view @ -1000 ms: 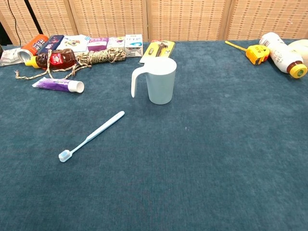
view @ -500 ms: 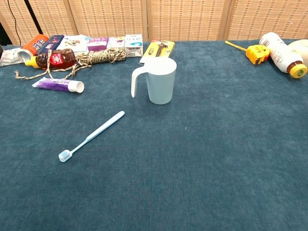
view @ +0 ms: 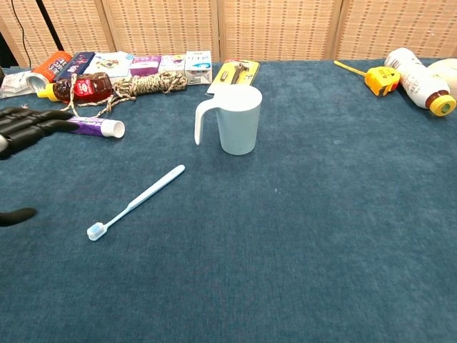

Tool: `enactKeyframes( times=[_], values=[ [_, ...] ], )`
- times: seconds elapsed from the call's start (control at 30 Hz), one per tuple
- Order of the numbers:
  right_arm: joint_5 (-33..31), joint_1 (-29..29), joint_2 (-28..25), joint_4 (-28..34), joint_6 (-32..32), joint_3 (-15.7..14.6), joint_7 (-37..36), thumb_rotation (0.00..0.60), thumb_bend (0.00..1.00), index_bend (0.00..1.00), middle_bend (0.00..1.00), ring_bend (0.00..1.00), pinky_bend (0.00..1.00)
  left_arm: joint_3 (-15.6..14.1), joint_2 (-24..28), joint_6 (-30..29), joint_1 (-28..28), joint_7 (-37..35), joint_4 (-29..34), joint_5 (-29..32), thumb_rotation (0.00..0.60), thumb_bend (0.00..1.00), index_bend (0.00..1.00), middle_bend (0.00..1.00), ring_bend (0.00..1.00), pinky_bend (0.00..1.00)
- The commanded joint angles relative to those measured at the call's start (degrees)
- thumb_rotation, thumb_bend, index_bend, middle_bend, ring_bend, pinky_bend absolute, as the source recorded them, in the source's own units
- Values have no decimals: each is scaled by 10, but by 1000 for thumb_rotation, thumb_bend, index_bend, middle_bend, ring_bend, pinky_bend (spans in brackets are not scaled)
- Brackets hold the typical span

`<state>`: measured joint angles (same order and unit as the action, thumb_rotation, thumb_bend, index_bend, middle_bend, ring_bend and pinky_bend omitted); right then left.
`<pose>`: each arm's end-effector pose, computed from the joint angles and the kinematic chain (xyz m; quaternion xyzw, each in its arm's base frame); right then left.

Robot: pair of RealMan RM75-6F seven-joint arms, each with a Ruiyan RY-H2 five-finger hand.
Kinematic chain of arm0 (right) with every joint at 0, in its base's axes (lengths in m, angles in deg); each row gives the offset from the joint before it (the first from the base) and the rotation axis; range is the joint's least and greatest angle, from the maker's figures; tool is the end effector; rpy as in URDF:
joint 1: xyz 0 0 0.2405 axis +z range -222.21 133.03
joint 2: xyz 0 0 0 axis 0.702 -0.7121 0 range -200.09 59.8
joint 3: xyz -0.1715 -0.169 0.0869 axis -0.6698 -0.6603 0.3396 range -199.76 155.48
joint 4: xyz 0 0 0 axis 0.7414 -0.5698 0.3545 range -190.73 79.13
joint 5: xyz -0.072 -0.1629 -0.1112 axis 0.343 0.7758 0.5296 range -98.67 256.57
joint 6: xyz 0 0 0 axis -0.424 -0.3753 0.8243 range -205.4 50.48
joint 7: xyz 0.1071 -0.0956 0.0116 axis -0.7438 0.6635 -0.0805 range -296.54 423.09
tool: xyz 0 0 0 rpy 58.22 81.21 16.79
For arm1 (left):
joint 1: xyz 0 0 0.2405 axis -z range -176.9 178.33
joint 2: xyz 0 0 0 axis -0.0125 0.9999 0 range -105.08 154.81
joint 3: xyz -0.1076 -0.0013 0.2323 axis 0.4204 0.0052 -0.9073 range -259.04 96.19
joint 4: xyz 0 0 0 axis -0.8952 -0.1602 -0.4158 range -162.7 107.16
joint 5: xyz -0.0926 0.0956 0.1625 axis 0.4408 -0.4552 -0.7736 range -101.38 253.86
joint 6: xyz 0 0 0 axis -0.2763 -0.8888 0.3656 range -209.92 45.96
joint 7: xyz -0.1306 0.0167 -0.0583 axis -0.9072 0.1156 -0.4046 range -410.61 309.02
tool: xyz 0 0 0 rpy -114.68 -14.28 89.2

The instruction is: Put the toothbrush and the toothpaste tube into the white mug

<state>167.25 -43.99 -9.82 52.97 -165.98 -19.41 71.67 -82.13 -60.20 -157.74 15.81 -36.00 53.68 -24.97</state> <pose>-0.2619 -0.1562 0.1643 0.5703 -0.4049 0.4138 0.5827 -0.2413 0.2038 0.0159 -0.7587 -0.2679 -0.3978 0.4409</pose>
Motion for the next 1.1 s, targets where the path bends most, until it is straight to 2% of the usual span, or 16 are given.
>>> enactKeyframes(
  times=[0.03,0.37,0.67,1.1],
  values=[
    [-2,0,-3,-1,2,0,-7,600,0,0,0,0,0,10,-44,17,2,31,9,29,600,215,0,0,0,0],
    [-1,0,-5,0,2,0,-9,600,0,0,0,0,0,16,-91,49,23,64,-2,60,600,215,0,0,0,0],
    [1,0,-5,0,2,-1,-9,600,0,0,0,0,0,10,-118,59,32,70,-26,73,600,215,0,0,0,0],
    [1,0,-3,0,2,-1,-5,600,0,0,0,0,0,29,-125,73,48,46,-66,117,600,215,0,0,0,0]
  ],
)
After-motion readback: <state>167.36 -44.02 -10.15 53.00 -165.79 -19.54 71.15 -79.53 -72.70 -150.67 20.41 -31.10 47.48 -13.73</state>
